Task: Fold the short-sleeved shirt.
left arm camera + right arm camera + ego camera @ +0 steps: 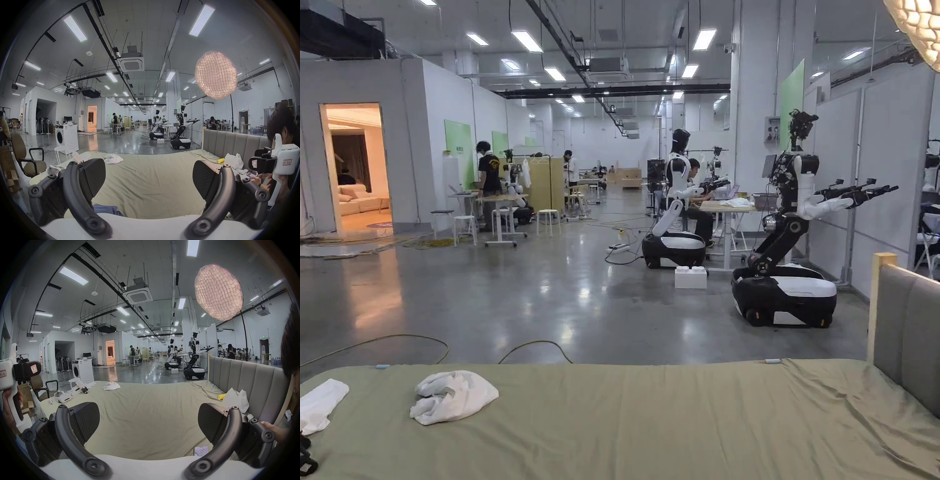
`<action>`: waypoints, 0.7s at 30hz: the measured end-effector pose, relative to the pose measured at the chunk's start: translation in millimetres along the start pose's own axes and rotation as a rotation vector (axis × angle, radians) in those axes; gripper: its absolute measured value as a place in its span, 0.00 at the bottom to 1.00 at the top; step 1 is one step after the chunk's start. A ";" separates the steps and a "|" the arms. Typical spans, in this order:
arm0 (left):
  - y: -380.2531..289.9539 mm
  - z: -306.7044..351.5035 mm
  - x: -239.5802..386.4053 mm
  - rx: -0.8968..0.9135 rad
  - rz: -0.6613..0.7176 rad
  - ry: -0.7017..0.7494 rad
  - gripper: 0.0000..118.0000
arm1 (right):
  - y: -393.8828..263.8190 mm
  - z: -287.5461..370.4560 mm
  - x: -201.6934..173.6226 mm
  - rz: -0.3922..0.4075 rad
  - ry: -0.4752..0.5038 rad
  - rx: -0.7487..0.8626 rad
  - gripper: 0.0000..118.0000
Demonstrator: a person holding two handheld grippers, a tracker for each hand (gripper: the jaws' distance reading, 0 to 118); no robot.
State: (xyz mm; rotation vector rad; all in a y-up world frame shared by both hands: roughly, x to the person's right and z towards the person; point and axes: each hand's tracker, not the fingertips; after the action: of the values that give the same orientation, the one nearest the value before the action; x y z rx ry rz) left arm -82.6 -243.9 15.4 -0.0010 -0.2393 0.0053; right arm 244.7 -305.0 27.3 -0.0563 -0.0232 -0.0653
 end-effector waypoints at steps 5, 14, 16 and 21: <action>-1.1 -2.0 0.1 -0.021 0.017 -0.012 0.94 | -0.1 4.1 1.7 -0.024 0.020 0.017 1.00; -2.8 -1.1 3.3 -0.033 0.006 -0.046 0.94 | -1.8 3.1 6.9 -0.057 0.006 0.005 1.00; -3.1 -1.5 3.7 -0.038 0.009 -0.051 0.94 | -1.5 3.4 8.5 -0.082 0.012 0.003 1.00; -2.8 -1.9 4.6 -0.048 0.025 -0.073 0.94 | 9.2 -1.1 5.8 -0.087 0.014 -0.062 1.00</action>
State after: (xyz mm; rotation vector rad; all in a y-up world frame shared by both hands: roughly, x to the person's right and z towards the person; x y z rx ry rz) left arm -77.7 -246.6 14.7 -0.0519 -0.3120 0.0248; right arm 251.2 -296.3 25.8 -0.1172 -0.0099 -0.1534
